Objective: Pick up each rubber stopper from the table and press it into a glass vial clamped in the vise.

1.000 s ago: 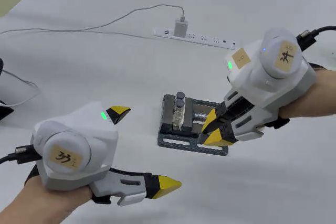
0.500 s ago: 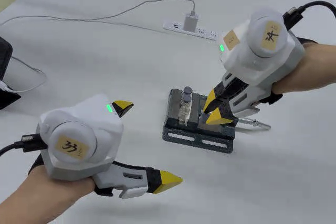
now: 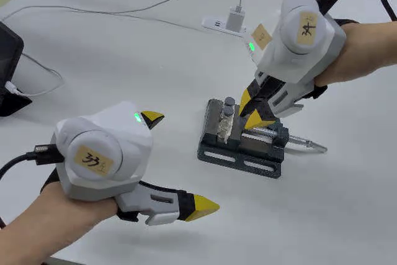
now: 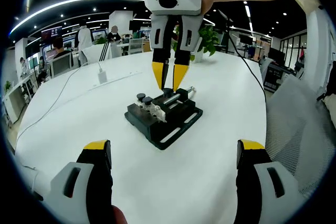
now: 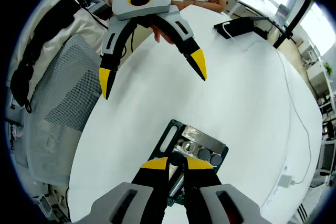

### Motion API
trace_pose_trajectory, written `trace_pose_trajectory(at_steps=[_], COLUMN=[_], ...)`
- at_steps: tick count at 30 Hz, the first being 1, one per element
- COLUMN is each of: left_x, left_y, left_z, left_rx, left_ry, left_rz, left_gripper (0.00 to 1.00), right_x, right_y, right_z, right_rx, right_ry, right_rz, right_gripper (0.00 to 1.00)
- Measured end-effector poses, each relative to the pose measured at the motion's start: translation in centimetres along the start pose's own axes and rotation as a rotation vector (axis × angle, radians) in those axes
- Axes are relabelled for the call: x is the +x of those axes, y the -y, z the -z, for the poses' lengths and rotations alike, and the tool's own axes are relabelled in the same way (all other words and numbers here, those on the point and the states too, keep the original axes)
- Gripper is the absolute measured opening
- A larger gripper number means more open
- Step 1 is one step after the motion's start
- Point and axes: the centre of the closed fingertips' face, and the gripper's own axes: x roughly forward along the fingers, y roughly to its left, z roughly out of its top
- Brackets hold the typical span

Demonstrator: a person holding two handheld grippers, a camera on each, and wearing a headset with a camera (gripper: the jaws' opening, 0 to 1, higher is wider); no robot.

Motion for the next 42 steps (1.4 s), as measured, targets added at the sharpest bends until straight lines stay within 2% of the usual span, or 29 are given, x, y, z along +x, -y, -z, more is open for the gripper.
trace_pose_trajectory(at_steps=[8,15,29,42], left_x=[-0.1,-0.1,0.1,0.1], left_y=[-0.2,-0.3,-0.1,-0.1], left_z=[-0.1,0.0,0.0,0.4], left_rx=[0.0,-0.003,-0.003,-0.015], left_ry=[0.0,-0.001,-0.006,-0.012], left_rz=[-0.001,-0.003,0.009,0.011], left_gripper=[0.99,0.99,0.99,0.98], right_x=[0.6,1.3,2.4,2.4], right_y=[0.6,0.9,1.7,1.5], right_z=[-0.4,-0.5,0.3,0.3], right_rx=[-0.127,-0.173,-0.175,-0.147], right_ry=[-0.026,-0.04,-0.059,-0.063], right_rz=[-0.021,-0.038,-0.062,-0.066], right_gripper=[0.05,0.05,0.05,0.05])
